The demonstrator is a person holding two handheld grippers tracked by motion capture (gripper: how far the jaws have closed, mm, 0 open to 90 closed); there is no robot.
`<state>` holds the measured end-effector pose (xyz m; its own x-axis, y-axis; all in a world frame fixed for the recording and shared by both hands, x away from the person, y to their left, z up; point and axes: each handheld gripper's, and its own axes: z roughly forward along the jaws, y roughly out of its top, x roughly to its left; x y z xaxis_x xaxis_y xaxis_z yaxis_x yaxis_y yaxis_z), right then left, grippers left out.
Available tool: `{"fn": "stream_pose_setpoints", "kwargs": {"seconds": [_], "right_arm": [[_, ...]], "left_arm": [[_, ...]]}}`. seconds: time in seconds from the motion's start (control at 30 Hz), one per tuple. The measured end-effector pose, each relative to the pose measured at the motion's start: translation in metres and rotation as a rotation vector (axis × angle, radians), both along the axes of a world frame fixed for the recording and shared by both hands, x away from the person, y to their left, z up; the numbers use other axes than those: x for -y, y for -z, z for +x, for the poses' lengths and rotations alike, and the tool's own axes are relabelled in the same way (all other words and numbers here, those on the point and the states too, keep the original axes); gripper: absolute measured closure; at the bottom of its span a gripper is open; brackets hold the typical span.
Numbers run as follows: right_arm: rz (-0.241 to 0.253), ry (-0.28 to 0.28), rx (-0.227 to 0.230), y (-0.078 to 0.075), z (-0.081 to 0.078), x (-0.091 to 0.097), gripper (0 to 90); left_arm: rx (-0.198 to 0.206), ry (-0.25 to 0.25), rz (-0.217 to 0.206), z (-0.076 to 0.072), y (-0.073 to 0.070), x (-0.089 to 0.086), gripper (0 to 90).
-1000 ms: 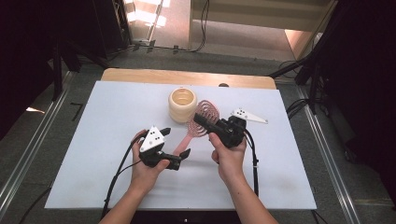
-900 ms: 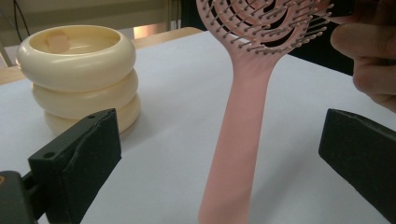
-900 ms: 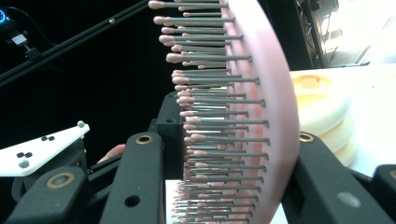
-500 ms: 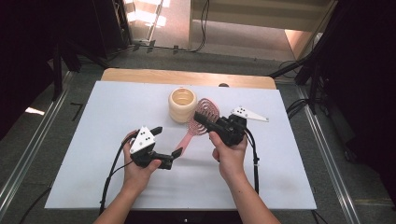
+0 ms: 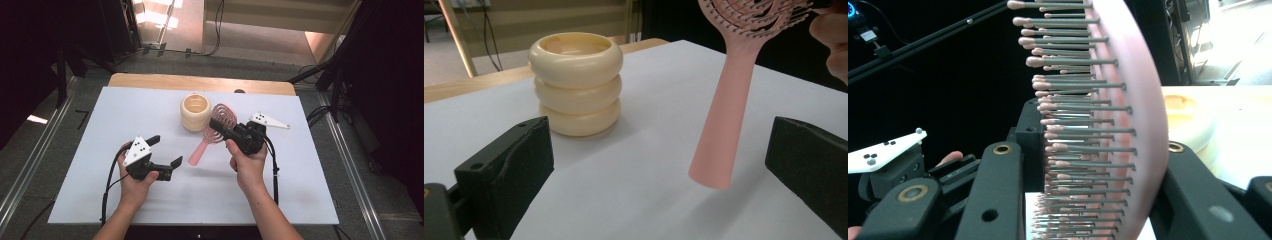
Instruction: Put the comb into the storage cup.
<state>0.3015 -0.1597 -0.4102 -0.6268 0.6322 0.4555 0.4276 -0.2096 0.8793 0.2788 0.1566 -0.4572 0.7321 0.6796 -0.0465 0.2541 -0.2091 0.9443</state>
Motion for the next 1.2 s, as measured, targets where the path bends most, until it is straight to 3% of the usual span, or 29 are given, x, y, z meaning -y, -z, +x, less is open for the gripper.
{"fn": "stream_pose_setpoints", "kwargs": {"seconds": [1.2], "right_arm": [[-0.034,0.022,0.048,-0.008,0.010,0.014,61.7]], "left_arm": [[0.016,-0.137,0.019,-0.010,0.010,-0.079,0.0]]}}
